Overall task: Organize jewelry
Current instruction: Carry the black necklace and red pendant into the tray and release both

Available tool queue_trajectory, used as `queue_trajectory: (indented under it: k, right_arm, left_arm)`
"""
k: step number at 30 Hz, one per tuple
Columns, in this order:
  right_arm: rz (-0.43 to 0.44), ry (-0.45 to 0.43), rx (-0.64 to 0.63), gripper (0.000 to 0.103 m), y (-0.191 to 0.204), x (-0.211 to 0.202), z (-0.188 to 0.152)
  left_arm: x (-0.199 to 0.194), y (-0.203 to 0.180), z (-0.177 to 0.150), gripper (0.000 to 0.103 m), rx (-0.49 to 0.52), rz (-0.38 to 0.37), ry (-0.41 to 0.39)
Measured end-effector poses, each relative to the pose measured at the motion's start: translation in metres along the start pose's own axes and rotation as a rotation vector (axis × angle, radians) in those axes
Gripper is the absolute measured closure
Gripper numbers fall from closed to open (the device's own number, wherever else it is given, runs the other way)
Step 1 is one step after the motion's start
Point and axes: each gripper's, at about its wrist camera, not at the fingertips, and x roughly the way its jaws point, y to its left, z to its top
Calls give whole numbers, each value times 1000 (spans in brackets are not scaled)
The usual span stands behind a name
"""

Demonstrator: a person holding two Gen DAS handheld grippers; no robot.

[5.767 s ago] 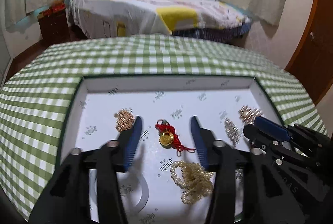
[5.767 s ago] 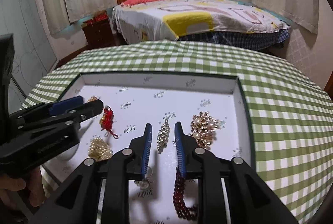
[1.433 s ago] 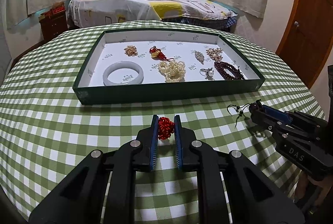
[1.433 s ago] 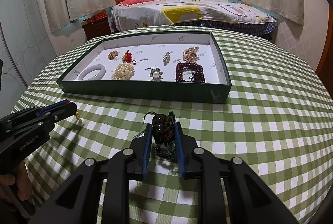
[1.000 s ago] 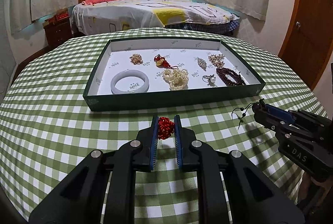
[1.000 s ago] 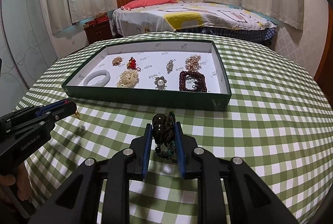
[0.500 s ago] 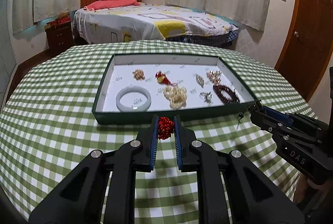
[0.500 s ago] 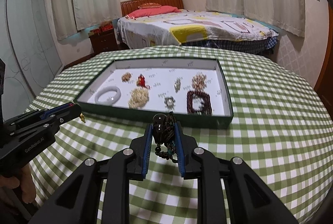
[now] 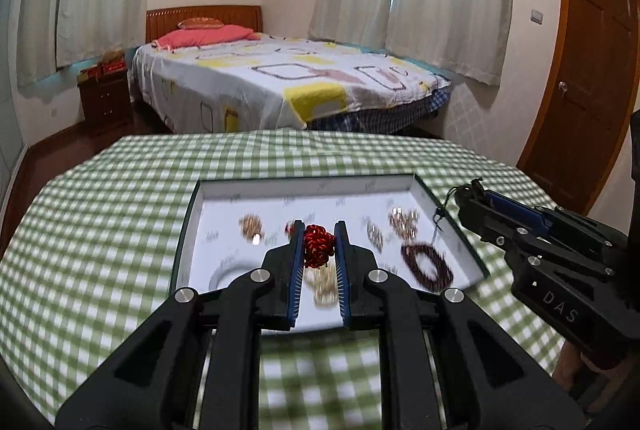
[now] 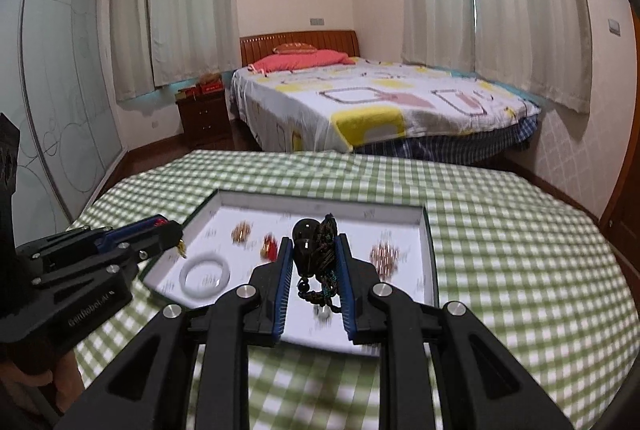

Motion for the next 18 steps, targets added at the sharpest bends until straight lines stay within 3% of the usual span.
queue_trajectory:
  k: [7, 18]
  right_arm:
    - [-3, -16, -12, 81, -7, 37, 23]
    - [-6, 113, 38, 81, -36, 119, 24]
  left_arm:
    - [47, 1, 28, 88, -14, 18, 4]
    - [134, 0, 38, 88, 10, 71, 125]
